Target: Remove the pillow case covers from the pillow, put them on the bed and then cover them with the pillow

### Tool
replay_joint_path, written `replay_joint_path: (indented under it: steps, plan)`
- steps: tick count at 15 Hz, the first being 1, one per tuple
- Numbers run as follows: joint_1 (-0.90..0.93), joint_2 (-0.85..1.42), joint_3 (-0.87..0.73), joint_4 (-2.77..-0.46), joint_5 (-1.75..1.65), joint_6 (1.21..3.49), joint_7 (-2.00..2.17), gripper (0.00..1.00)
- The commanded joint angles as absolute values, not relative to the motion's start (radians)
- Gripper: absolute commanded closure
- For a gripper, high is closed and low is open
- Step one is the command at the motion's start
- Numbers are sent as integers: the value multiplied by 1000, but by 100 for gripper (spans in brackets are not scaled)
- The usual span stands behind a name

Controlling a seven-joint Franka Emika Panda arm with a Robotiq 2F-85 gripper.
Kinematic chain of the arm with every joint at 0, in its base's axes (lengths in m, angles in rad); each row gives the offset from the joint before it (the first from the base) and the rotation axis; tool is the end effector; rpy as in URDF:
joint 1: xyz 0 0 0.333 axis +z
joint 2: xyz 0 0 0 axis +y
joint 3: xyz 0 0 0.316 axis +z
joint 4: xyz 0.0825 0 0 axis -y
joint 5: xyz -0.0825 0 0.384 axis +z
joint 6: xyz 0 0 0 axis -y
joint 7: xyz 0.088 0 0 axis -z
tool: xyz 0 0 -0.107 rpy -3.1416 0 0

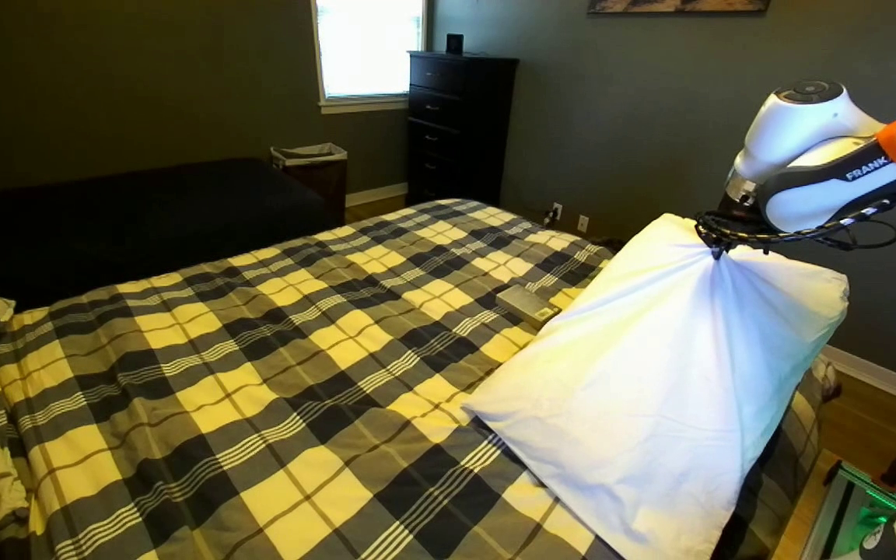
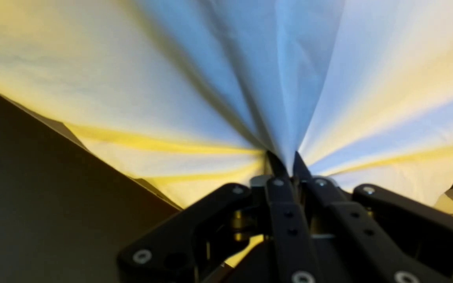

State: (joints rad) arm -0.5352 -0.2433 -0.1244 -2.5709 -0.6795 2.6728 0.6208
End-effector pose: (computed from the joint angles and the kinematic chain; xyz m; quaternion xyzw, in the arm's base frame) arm 0.3707 -0.2632 0.3798 0.9061 -0.3427 0.1618 0.1881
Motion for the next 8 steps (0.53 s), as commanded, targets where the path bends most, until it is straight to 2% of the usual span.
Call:
replay_joint_path:
  steps: [1,2,8]
  plan:
    - [-536,-189,-146,-2524,-758,2692,709,69]
    - [-527,-183,-155,-2525,-761,2702,724,68]
    - [-473,-215,-143,-2521,-807,2679,797,26]
